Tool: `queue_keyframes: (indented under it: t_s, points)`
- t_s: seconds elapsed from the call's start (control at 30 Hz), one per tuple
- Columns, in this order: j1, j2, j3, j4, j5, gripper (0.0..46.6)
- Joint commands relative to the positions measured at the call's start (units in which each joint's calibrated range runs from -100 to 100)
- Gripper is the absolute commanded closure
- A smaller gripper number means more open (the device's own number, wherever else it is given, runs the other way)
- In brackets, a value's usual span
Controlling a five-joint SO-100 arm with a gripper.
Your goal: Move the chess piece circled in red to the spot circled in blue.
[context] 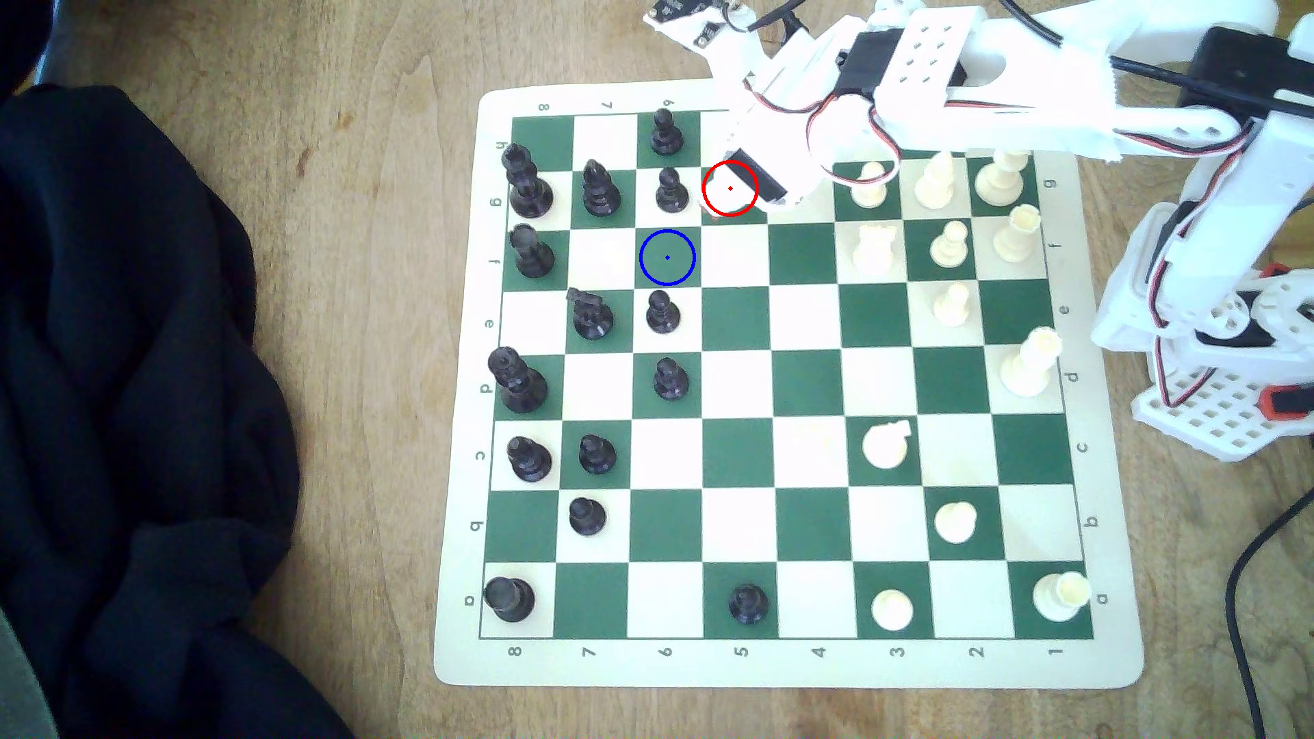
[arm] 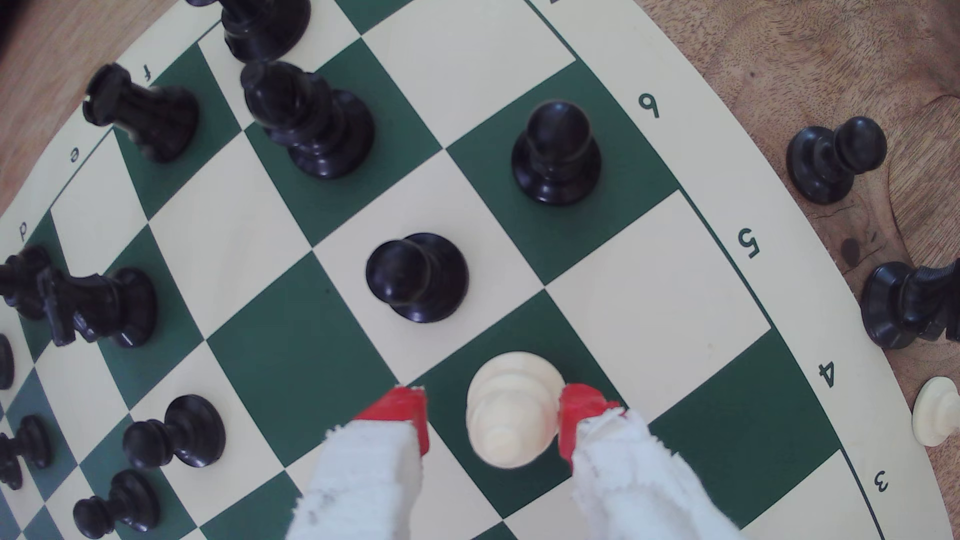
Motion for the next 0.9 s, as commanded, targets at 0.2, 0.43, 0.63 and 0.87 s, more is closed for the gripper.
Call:
queue_keyframes:
  t_s: [0.2,0.43,0.63,0.87]
  points:
    - [-0.2,-1.8,-4.3,-0.9,0.5,37.9]
    - [-0.5,-2.9,-4.5,0.0,1.0,42.5]
    - [-0.4,-4.6,-5.7,1.2,1.0,43.1]
    - [-0.1,-13.6,-8.3,7.0,1.7,42.7]
